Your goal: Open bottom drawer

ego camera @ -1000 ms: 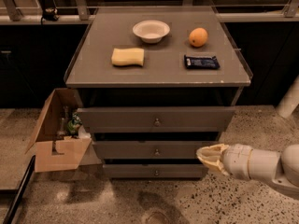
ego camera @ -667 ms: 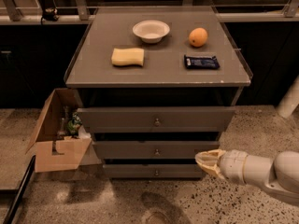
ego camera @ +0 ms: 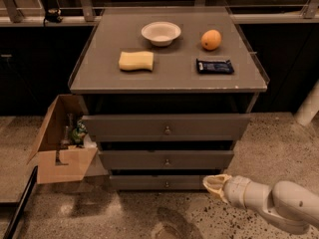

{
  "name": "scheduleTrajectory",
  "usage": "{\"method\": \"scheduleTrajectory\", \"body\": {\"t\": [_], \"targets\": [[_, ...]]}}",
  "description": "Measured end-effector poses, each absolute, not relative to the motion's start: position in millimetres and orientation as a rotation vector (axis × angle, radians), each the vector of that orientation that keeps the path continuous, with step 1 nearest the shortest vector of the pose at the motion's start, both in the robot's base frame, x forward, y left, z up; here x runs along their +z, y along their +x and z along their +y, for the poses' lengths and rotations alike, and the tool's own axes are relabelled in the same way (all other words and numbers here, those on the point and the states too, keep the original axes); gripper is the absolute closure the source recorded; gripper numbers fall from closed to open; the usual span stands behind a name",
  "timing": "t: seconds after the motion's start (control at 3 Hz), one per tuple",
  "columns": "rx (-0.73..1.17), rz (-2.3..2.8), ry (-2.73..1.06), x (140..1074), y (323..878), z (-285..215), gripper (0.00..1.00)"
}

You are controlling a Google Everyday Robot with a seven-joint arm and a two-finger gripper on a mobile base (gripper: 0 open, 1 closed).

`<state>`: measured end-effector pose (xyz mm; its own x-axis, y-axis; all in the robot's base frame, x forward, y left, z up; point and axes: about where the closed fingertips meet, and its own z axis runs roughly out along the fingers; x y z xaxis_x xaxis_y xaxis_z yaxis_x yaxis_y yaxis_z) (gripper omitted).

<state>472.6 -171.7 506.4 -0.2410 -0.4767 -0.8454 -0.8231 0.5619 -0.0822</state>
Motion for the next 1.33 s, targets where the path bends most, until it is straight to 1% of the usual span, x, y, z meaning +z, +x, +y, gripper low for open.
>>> {"method": "scheduleTrajectory", "body": {"t": [0.33,0.67,1.33], "targets": [[0.407,1.983,-0.991,441,478,-177,1.00],[0.401,2.037,-0.960,403,483,-177,1.00],[0.399,2.045,-0.946,395,484,-175,1.00]]}}
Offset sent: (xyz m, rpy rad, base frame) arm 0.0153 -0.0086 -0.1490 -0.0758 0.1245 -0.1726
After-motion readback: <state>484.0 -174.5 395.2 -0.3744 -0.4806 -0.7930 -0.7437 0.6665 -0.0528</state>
